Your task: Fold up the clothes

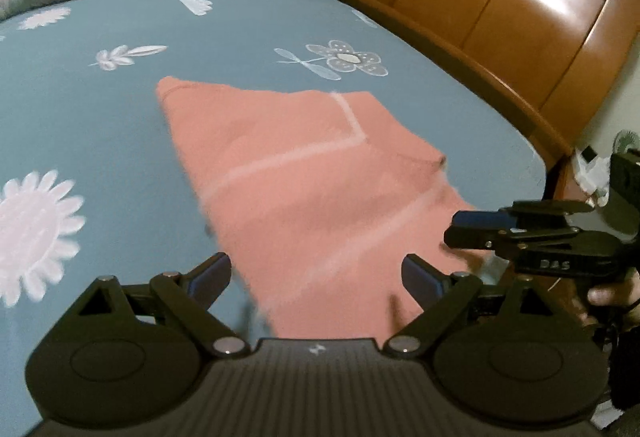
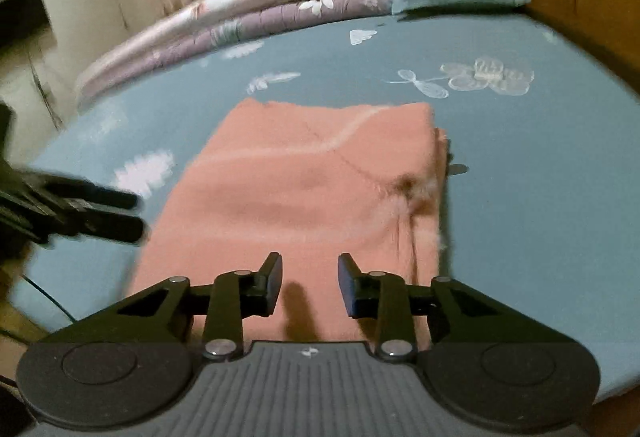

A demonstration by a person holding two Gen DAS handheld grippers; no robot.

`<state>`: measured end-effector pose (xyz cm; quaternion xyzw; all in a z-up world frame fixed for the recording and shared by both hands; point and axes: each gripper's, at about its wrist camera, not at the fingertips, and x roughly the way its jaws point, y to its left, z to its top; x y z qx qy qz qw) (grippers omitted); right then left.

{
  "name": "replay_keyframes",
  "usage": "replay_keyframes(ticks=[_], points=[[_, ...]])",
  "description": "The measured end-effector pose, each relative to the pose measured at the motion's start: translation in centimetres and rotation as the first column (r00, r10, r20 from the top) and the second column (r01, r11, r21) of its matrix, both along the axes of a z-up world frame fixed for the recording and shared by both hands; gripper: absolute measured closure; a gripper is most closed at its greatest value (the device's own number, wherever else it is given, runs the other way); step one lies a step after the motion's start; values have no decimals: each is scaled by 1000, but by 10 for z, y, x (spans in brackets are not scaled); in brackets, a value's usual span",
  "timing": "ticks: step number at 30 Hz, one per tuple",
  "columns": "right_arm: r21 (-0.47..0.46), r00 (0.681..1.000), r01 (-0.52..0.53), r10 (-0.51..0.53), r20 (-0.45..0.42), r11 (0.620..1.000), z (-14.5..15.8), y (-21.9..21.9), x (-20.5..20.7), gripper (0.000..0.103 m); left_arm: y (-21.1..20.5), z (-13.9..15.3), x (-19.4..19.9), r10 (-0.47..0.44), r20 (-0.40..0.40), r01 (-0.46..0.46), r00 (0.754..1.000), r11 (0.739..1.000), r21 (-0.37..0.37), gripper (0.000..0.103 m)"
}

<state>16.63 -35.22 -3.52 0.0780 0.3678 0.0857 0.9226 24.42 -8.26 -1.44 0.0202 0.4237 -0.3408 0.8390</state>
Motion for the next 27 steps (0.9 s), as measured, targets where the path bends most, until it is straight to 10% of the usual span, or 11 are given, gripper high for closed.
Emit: replay_keyframes(ticks=[9, 18, 27], points=[[-19, 982, 28, -24, 189, 999, -1, 13, -48, 59, 13, -15, -54, 56, 143, -68, 988, 994, 82, 10], [-27, 975, 43, -37, 217, 999, -6, 21, -58, 46, 27, -17, -92, 132, 103, -139, 986, 988, 66, 10], [-38, 968, 113, -101, 230, 993, -10, 14, -74, 33, -10, -16, -74, 4, 147, -3, 989, 1000, -12, 10]])
